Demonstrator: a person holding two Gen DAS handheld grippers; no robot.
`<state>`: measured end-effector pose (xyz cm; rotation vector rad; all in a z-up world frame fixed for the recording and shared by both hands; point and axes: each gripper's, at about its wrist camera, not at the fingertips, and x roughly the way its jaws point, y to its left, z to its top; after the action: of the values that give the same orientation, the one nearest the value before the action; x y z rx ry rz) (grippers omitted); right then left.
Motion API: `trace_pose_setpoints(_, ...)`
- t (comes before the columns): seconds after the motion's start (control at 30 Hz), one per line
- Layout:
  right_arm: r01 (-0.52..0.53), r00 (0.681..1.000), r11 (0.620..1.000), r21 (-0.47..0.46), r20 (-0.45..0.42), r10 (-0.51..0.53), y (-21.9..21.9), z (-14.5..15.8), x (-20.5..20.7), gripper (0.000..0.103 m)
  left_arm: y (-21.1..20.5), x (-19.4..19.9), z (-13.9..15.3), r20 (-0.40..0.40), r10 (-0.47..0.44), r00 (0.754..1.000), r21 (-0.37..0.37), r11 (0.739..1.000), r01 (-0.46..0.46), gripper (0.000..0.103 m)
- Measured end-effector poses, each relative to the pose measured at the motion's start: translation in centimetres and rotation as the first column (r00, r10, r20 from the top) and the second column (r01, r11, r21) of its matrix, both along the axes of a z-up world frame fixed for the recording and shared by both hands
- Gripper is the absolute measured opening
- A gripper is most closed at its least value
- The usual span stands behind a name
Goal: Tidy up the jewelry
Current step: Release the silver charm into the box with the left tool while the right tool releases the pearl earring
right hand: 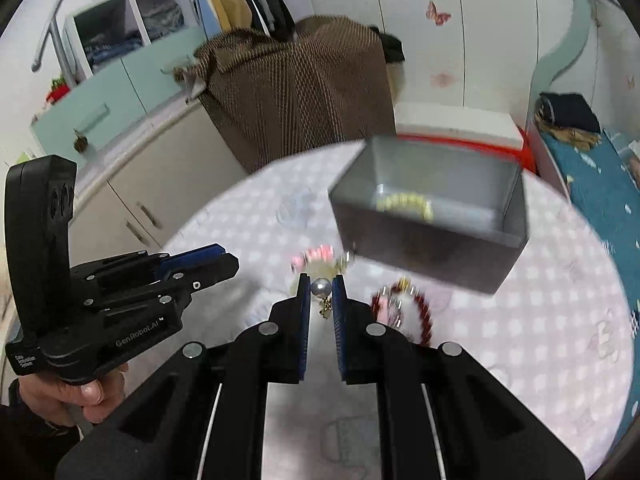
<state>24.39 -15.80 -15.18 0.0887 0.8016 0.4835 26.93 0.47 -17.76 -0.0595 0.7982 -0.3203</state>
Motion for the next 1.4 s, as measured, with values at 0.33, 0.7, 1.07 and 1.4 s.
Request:
trace_pose_setpoints(0.33,0.088,0.992,0.996,-0.02,0.098,-0.086,-4.2,6.0,4.6,0.01,-4.6,4.9,7.8,0.135,-0.1,0.986,-0.049,0.993,0.107,0.014)
trace_pose_setpoints(0.7,0.155,0.988,0.988,-0.005,0.017,-0.155,-6.9,4.7,7.8,0.01,-9.4,10.0,7.7,0.056,-0.161,0.985,-0.067,0.984,0.164,0.015)
trace_pose_setpoints(1.07,0.174,0.984,0.984,0.039,-0.039,-0.172,-7.7,4.0,9.0,0.024,-9.0,11.5,5.8,-0.004,-0.118,0.993,-0.049,0.992,0.117,0.057)
trace_pose_setpoints(1.4,0.293,0.956,0.95,0.108,-0.018,-0.293,-10.2,4.3,7.5,0.095,-5.5,9.5,7.6,0.078,-0.01,0.997,-0.051,0.999,0.014,0.092)
